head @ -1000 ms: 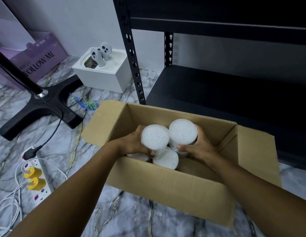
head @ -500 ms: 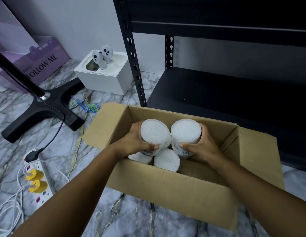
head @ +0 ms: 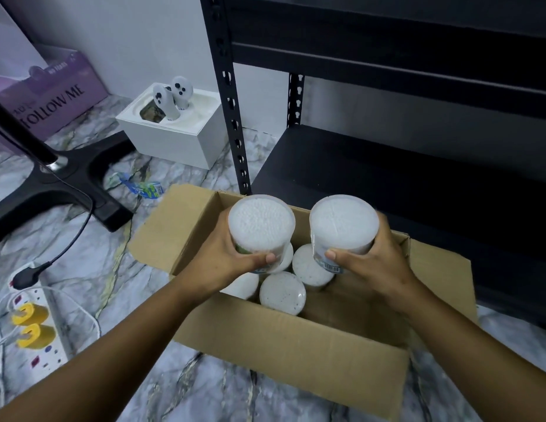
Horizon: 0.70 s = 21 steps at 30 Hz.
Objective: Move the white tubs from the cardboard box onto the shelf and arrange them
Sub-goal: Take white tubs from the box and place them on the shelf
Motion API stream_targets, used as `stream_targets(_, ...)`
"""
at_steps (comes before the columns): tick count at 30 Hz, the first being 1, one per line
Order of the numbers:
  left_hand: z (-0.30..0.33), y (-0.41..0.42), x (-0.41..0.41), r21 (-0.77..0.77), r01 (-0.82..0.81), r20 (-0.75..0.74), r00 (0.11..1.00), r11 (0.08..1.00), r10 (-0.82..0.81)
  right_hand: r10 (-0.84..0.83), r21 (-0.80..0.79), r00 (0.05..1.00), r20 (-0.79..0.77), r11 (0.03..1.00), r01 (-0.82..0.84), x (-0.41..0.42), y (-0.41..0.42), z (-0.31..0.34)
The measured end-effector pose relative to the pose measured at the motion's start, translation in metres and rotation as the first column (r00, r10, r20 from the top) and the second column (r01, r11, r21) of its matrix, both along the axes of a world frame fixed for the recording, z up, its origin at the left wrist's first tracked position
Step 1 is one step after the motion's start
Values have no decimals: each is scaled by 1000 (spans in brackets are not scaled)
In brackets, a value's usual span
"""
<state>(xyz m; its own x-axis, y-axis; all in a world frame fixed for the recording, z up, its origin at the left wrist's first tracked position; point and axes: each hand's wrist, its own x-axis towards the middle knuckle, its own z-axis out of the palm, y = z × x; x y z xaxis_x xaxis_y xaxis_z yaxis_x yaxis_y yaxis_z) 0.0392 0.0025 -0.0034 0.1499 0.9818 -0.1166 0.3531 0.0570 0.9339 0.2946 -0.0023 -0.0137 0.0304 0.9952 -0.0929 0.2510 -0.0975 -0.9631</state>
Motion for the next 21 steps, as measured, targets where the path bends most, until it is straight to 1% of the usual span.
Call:
stream_targets(3, 13, -12, 4, -40, -15, 36, 999, 999, 16, -51, -17, 999, 3, 999, 51, -4, -11, 17)
stream_targets(6, 36, -27, 6, -92, -32, 42, 998, 995, 36, -60, -52, 998, -7, 997, 60, -7, -28, 44)
stream_targets(8, 53, -36, 9, -95, -56, 46, 997, 994, 60, -60, -62, 998, -16, 996, 59, -7, -38, 60)
stream_targets(13, 121, -53, 18, -152, -78, 78, 993, 985, 91, -67, -125, 997, -41, 990, 61, -3, -59, 126)
stream_targets(21, 232, -67, 33, -168, -56, 69, 995, 984, 68, -95, -148, 994, -43, 985, 88, 9, -82, 236)
